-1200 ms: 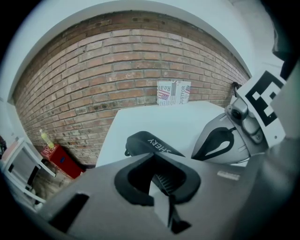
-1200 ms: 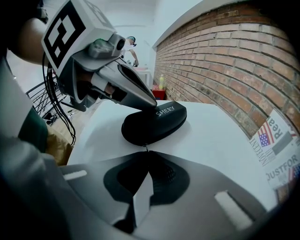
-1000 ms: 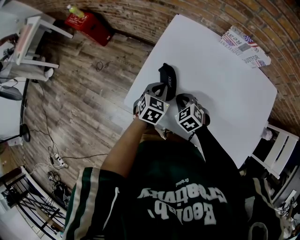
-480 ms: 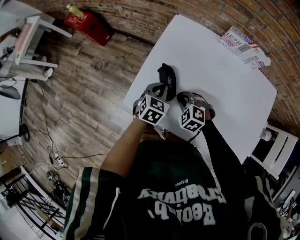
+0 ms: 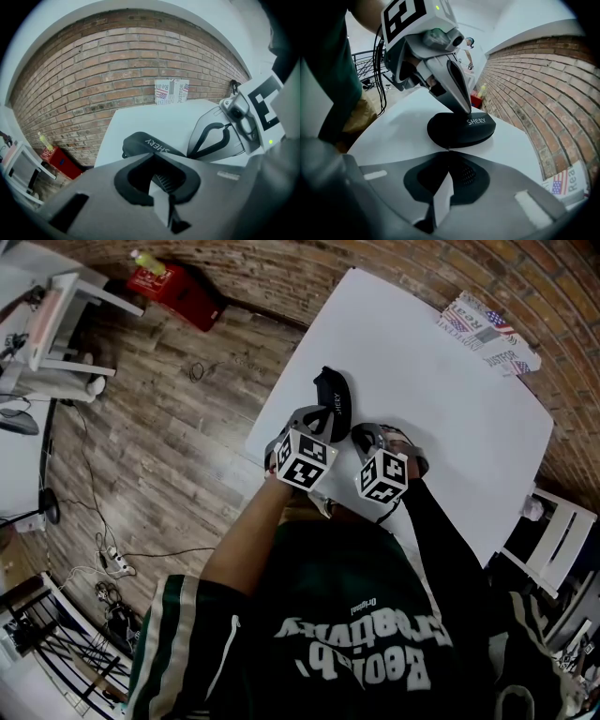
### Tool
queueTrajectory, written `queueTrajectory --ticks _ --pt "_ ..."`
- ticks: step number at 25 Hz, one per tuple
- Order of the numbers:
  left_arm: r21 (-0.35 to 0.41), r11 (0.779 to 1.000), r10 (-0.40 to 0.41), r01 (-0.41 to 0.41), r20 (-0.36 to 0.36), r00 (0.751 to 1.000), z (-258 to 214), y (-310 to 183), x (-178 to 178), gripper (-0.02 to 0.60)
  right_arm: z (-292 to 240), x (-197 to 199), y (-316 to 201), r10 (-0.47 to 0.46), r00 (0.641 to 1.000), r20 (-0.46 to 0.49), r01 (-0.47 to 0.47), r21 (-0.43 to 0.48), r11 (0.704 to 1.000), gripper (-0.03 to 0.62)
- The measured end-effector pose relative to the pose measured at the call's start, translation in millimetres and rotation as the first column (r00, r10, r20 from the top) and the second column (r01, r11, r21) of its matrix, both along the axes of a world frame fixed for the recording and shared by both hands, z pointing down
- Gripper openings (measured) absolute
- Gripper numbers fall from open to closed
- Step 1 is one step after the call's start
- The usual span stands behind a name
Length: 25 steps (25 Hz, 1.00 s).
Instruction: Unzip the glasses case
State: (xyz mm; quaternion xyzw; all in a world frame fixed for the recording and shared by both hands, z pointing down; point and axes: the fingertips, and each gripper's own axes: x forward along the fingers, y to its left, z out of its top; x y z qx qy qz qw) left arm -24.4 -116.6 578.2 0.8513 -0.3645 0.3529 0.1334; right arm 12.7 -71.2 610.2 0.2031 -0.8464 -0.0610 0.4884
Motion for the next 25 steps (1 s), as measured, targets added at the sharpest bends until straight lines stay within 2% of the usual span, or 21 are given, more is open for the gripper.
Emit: queueTrajectory --ticks 12,18,25 --pt "-0.002 1.0 0.003 -0.003 -0.004 1.0 -2 2 -2 0.005 0 0 -2 -0.018 0.999 -0.038 0.018 0.017 1.0 0.015" --pt "0.002 1.0 0.004 -0.004 -0.002 1.0 -2 -1 1 0.005 -2 9 -12 0.011 0.999 -0.047 -0.009 0.04 0.999 0.014" --pt "0.006 0.999 0.044 -0.044 0.018 0.999 -2 -7 12 0.005 -2 24 -33 0.036 0.993 -0.116 -0.025 0.09 0.996 0.015"
